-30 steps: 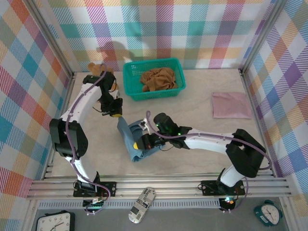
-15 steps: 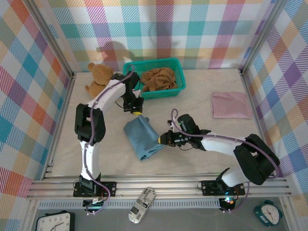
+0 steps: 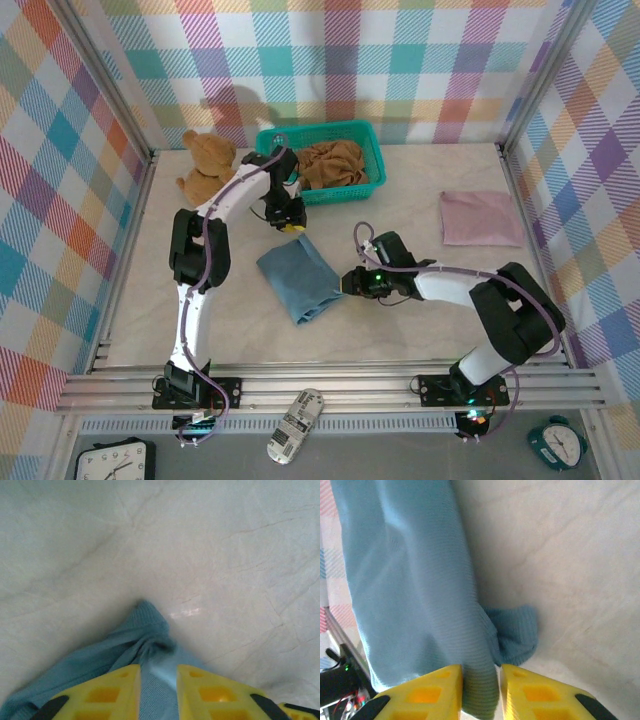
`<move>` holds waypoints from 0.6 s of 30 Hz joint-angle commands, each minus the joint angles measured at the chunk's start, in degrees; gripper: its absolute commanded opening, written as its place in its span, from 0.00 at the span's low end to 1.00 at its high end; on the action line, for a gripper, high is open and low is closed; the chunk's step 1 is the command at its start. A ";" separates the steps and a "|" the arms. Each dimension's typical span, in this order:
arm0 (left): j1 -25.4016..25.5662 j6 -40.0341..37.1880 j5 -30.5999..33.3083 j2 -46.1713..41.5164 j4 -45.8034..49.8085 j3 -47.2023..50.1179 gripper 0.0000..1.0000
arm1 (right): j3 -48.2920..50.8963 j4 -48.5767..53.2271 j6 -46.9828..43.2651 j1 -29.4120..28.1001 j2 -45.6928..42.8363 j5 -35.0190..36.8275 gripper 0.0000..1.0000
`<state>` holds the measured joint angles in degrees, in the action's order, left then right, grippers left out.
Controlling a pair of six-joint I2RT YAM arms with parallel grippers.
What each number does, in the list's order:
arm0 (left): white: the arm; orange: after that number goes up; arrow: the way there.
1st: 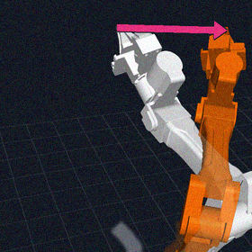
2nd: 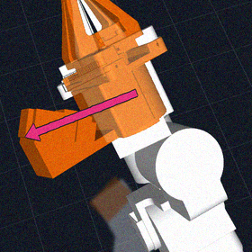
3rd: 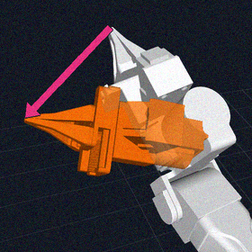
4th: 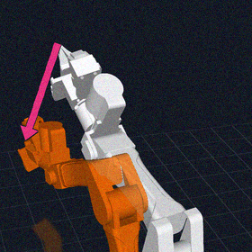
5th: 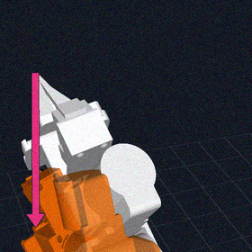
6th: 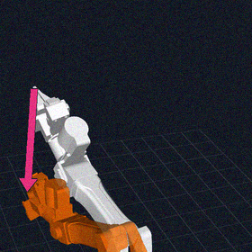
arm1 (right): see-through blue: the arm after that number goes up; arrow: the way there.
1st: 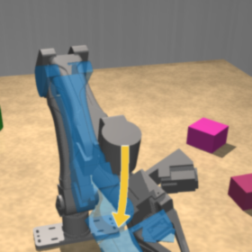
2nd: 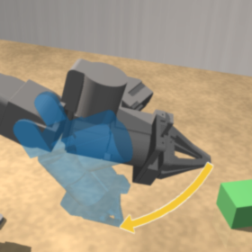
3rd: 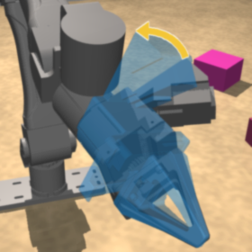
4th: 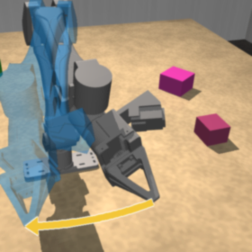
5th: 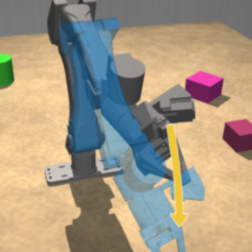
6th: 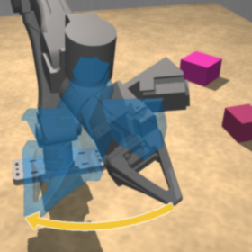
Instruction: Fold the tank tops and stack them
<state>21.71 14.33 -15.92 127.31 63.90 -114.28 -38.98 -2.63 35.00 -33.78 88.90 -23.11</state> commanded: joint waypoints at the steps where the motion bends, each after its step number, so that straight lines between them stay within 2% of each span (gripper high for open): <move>1: -0.23 0.29 2.10 -1.90 -0.93 -1.21 0.36 | -4.63 6.51 -6.13 0.69 -1.67 4.13 0.30; 3: -0.51 -0.31 1.89 -3.43 -0.53 -0.52 0.41 | -5.97 10.09 -6.87 0.37 -3.87 5.67 0.31; 7: -1.46 -2.77 0.19 -6.87 1.73 2.75 0.42 | -9.03 19.54 -8.72 -4.62 -8.54 12.93 0.36; 8: -1.79 -3.24 -0.95 -7.57 1.96 4.09 0.42 | -8.93 19.56 -8.01 -5.42 -9.25 12.78 0.36; 11: -2.54 -6.32 -4.11 -7.85 2.63 8.92 0.42 | -7.12 12.09 -1.81 -9.82 -9.26 11.16 0.36; 14: -4.66 -5.98 -8.26 -6.77 0.38 12.64 0.39 | -9.18 6.93 1.06 -15.82 -3.36 11.54 0.37; 18: -5.14 -6.86 -6.85 -5.93 -1.84 15.18 0.39 | -11.85 3.87 1.61 -19.08 3.49 13.75 0.39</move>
<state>17.19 9.32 -20.60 120.95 63.33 -100.47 -48.84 4.21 34.92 -51.86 89.45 -11.75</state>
